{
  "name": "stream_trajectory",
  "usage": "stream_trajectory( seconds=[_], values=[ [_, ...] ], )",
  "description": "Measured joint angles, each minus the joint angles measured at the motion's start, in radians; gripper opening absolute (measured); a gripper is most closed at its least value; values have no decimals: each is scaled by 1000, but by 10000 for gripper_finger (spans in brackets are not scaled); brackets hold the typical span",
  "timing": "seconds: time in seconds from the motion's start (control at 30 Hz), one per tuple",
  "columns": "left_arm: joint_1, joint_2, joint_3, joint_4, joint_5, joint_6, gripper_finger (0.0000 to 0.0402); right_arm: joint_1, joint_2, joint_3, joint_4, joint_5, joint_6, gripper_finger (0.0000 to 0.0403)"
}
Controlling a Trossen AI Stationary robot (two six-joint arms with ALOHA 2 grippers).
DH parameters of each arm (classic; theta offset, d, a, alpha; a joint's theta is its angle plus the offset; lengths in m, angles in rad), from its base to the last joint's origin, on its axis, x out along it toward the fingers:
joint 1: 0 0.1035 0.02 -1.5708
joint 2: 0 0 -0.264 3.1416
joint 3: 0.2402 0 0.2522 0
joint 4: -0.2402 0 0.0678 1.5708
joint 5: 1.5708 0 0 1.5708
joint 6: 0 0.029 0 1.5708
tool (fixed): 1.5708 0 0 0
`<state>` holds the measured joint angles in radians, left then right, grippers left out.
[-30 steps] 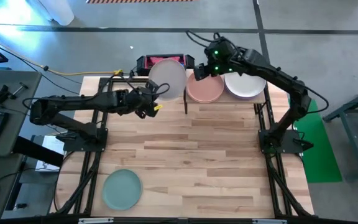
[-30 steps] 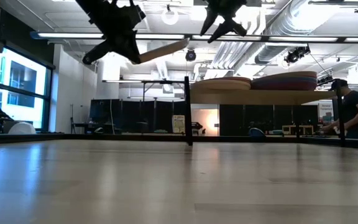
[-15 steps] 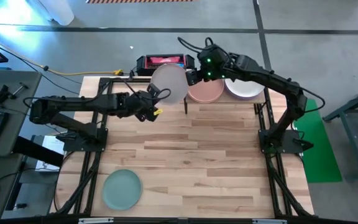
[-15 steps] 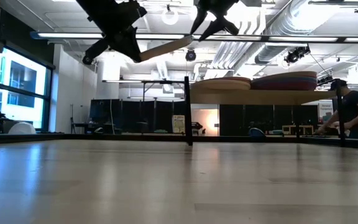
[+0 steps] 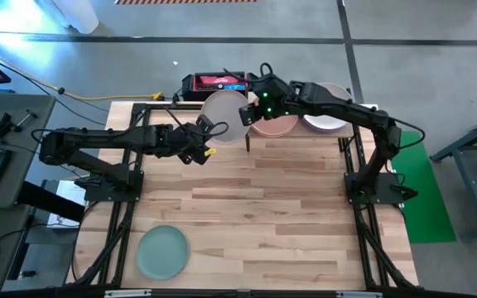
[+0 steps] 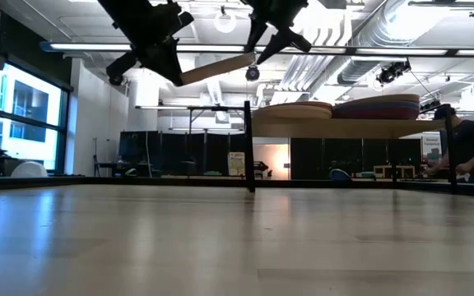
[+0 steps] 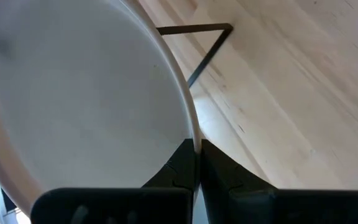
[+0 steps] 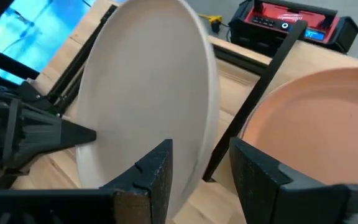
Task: Place and stack plates onto a shelf
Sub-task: Stack the gray white plate on top of the orange plate on the shelf
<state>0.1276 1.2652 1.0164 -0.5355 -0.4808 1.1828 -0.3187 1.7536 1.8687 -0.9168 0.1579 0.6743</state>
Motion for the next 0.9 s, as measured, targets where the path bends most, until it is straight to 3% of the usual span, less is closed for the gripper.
stream_trajectory(
  seconds=[0.23,0.5,0.9],
  values=[
    [0,0,0,-7,1,0,1,0,17,0,-26,3,33,117],
    [0,0,0,-12,5,0,1,0,31,0,-30,0,65,10],
    [0,0,0,33,-3,-52,15,-3,34,0,-47,25,96,2]
  ],
)
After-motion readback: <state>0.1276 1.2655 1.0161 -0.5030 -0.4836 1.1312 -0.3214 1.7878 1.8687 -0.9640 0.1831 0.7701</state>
